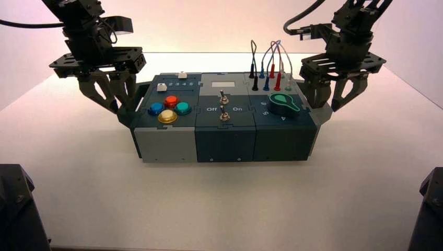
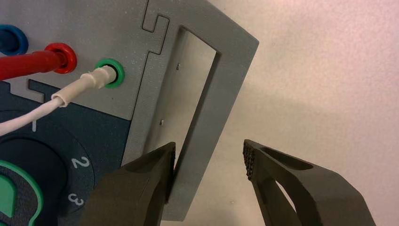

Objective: Move the box closer.

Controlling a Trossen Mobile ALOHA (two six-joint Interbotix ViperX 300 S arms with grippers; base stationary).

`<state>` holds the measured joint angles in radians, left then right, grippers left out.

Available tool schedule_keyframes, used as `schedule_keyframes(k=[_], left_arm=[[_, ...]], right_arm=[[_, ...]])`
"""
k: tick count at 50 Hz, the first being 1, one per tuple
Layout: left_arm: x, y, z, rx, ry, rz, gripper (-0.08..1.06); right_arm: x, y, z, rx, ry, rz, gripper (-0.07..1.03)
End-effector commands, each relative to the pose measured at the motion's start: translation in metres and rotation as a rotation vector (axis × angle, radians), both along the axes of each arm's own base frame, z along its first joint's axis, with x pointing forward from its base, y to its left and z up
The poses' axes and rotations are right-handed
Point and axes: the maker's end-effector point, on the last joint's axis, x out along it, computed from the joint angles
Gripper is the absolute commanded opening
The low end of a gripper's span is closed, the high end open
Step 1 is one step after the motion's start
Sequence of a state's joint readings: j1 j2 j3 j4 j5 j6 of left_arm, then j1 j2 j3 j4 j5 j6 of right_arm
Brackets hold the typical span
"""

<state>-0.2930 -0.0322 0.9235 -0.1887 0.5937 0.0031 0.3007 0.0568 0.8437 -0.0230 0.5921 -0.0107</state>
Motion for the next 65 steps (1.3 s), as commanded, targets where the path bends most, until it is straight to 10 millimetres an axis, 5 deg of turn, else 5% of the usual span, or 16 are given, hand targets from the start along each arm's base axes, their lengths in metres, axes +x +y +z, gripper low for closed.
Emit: schedule_keyframes(k=[1, 41, 58, 65], left_arm=[[0.005, 0.000, 0.007, -0.004, -0.025, -0.004, 0.44], [0.041, -0.009, 0.031, -0.019, -0.106, -0.019, 0.44], [0.058, -0.015, 0.066, -0.041, -0.161, -0.030, 0.44], [0.059, -0.017, 0.083, -0.052, -0.194, -0.046, 0.34]], right_arm=[[-0.004, 0.000, 0.004, -0.002, -0.002, 0.007, 0.74], [0.024, 0.007, 0.027, 0.010, -0.066, 0.011, 0.74], [0.045, 0.015, 0.066, 0.034, -0.121, 0.005, 0.74], [0.043, 0.019, 0.084, 0.036, -0.124, 0.025, 0.74]])
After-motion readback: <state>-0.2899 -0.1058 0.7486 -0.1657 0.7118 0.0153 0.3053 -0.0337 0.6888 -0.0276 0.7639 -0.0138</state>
